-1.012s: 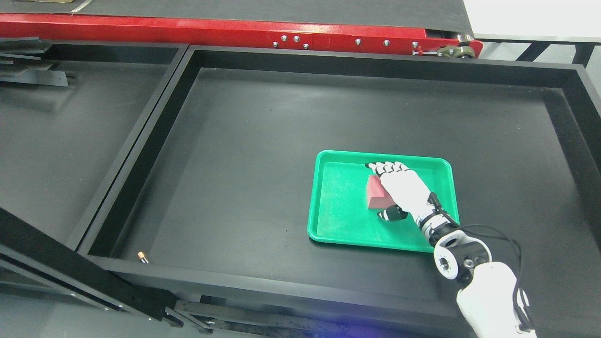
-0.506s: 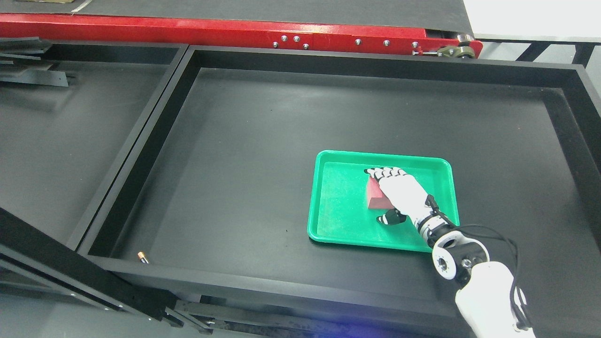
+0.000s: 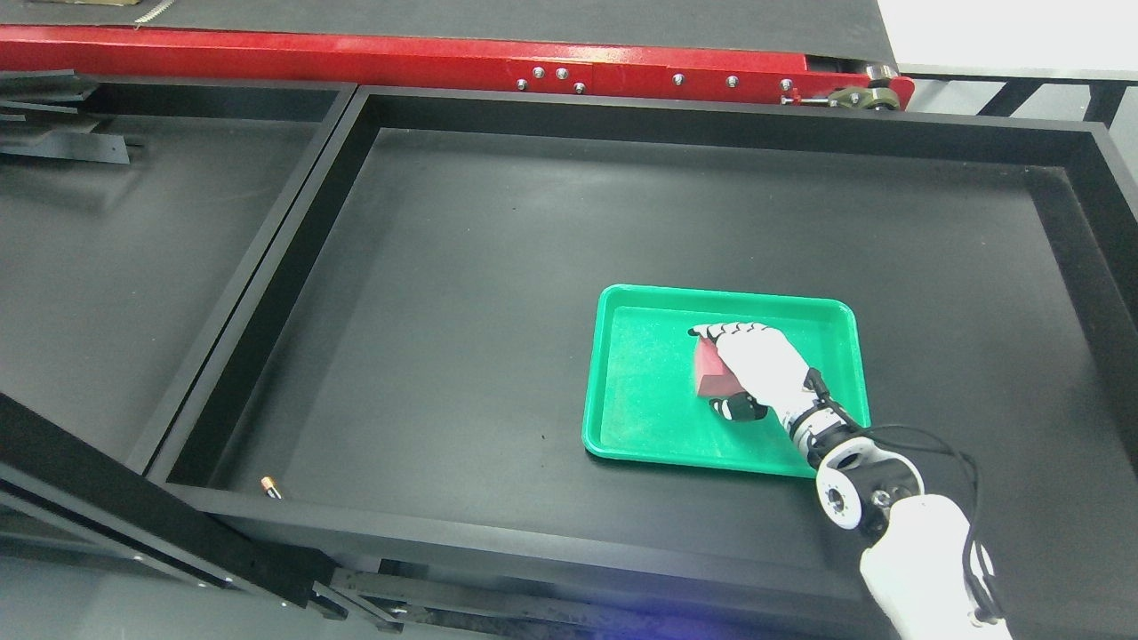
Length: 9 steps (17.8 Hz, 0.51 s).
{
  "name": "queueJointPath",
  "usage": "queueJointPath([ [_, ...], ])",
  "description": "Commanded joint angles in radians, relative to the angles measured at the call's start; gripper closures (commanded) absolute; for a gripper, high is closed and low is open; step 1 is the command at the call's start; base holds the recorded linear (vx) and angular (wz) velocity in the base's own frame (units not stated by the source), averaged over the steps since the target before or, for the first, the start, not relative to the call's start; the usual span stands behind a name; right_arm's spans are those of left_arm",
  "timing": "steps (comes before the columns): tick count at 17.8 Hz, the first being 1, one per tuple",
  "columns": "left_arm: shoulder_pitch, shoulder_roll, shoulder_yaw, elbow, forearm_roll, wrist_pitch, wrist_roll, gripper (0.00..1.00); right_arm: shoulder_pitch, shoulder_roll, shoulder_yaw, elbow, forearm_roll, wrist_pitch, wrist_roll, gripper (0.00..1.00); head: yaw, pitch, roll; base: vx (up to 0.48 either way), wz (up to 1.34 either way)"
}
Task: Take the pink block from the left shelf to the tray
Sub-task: 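Close the right hand fingers around the pink block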
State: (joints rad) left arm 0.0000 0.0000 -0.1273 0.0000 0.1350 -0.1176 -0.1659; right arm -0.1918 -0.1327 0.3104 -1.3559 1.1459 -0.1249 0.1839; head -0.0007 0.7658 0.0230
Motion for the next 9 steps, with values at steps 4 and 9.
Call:
queueJointPath([
  [4,0.020,0.017,0.000,-0.017,0.000,0.000,0.000,0.00,0.000,0.002,0.003,0.008,0.000,-0.018,0.003,0.59,0.0000,0.000,0.000,0.000,0.00],
  [9,0.020,0.017,0.000,-0.017,0.000,0.000,0.000,0.00,0.002,0.002,-0.010,0.008,-0.001,-0.050,-0.004,0.97,0.0000,0.000,0.000,0.000,0.00],
])
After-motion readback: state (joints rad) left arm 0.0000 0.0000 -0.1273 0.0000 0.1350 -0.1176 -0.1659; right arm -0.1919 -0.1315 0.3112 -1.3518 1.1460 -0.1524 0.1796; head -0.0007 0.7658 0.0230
